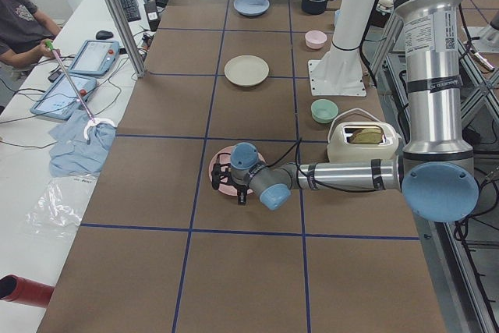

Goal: Stack three plates with pink and blue
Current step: 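Lower the left gripper to the pink plate while the right approaches the blue plate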

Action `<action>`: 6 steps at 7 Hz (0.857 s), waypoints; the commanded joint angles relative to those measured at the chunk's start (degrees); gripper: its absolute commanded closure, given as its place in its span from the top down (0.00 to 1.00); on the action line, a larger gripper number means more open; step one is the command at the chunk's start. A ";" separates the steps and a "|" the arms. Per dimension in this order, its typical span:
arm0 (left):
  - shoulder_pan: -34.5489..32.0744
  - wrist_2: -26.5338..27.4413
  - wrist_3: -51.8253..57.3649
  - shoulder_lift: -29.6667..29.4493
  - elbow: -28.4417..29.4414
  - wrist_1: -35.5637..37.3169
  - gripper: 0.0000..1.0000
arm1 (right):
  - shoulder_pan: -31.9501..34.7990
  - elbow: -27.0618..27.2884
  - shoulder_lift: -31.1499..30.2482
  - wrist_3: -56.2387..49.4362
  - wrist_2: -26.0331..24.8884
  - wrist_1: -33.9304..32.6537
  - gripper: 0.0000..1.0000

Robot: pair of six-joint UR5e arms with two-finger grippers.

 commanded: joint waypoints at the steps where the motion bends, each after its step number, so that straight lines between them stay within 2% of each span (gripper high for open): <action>1: 0.75 0.70 -0.01 -0.94 1.59 0.03 0.62 | -0.46 -0.46 0.31 0.84 0.15 1.20 1.00; 4: 0.93 0.70 -0.10 -0.94 1.43 -0.06 0.00 | -0.82 -0.72 0.31 0.66 -0.02 0.94 1.00; 6: 0.67 -0.17 -0.27 -0.16 -0.67 -0.06 0.00 | -0.73 -1.60 0.31 0.05 -0.20 0.76 1.00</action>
